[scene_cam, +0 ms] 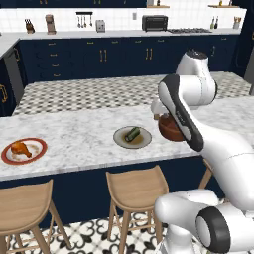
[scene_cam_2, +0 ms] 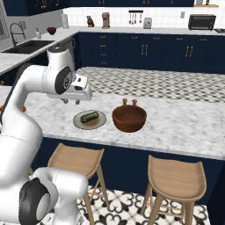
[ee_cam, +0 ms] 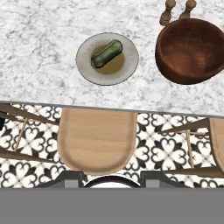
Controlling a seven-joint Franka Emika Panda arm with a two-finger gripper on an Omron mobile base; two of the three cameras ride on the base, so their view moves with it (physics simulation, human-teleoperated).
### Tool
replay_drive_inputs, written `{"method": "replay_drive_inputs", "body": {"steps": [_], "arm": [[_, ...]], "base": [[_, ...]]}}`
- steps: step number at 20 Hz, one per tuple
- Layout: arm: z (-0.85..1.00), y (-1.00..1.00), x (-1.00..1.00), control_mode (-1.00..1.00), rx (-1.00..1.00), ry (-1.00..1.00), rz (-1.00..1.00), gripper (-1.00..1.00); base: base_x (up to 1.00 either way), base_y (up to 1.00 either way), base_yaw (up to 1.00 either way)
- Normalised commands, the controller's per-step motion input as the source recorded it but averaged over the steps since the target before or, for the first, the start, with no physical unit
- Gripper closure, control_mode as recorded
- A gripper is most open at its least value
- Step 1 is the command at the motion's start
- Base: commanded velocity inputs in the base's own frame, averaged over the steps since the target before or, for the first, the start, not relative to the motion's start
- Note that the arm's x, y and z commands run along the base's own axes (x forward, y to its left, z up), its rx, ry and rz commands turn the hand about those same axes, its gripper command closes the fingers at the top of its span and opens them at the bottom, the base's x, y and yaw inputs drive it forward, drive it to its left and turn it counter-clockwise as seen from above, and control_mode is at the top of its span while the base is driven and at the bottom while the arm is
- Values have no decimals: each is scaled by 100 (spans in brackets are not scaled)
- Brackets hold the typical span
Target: Pick the chicken drumstick and cucumber from their plates and place them in the bowl. Then put the bowl in the fridge.
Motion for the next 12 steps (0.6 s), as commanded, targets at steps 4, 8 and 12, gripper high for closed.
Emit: {"method": "replay_drive_inputs", "body": {"steps": [4, 8, 12], "arm": [[-44, 4, 69, -100, -1, 1, -19, -100], [-89, 50, 100, -100, 0, 0, -40, -100], [-95, 60, 100, -100, 0, 5, -37, -100]], "base": [[0, 0, 0], [0, 0, 0], [0, 0, 0]]}}
